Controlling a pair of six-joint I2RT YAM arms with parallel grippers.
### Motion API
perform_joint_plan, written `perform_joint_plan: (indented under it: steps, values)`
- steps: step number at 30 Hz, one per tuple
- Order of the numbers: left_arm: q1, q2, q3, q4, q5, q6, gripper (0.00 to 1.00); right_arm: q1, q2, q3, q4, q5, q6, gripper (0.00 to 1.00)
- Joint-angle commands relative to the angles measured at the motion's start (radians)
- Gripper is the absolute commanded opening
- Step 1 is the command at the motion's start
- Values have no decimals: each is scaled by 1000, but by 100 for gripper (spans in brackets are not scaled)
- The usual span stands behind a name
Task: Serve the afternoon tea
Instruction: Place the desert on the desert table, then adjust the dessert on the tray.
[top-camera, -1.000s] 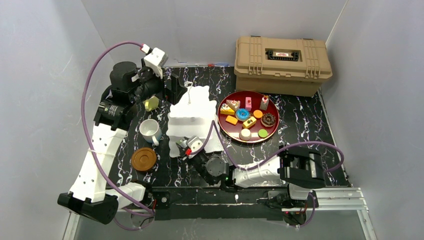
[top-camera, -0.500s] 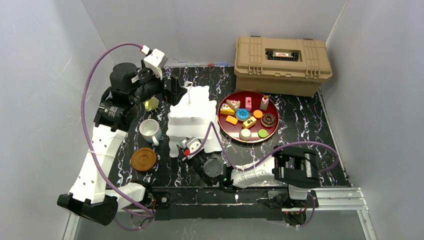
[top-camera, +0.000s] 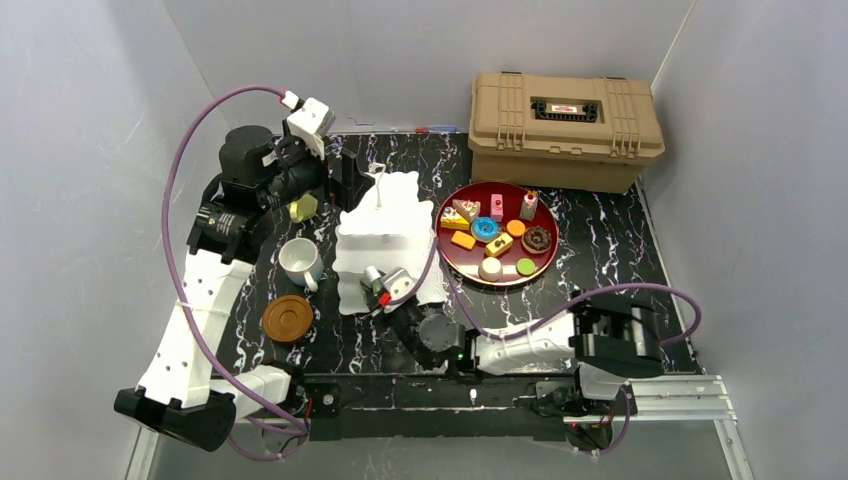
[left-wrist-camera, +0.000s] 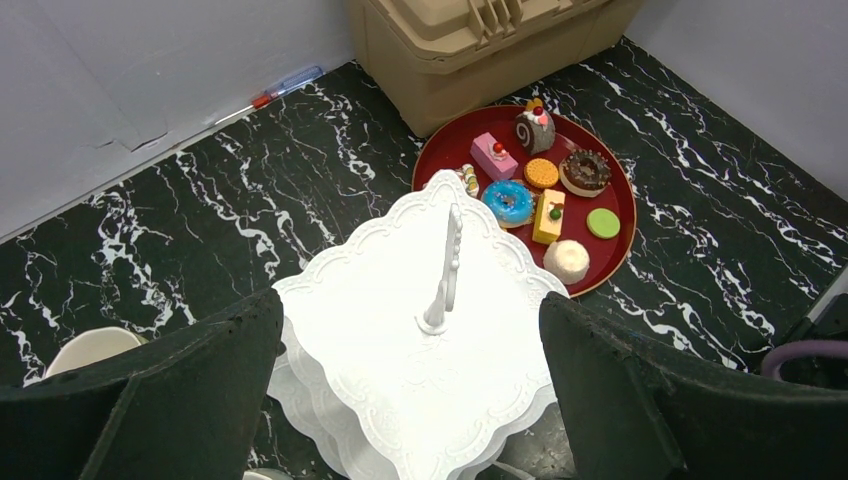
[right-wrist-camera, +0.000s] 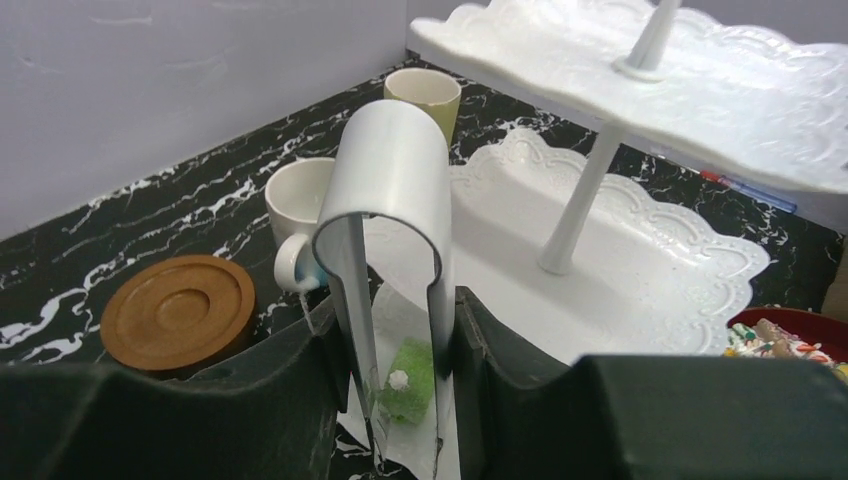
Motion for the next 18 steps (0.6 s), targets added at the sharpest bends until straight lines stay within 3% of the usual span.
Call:
perform_joint_plan:
  steps: [1, 12, 18]
  values:
    - [6, -23, 5, 10, 17, -5, 98, 6, -139, -26, 7, 40, 8, 40]
    - [6, -30, 28, -4, 23, -7, 98, -26, -499, -187, -274, 213, 27, 22]
    - [6, -30, 42, -17, 20, -2, 99, -206, -693, -216, -497, 169, 103, 18]
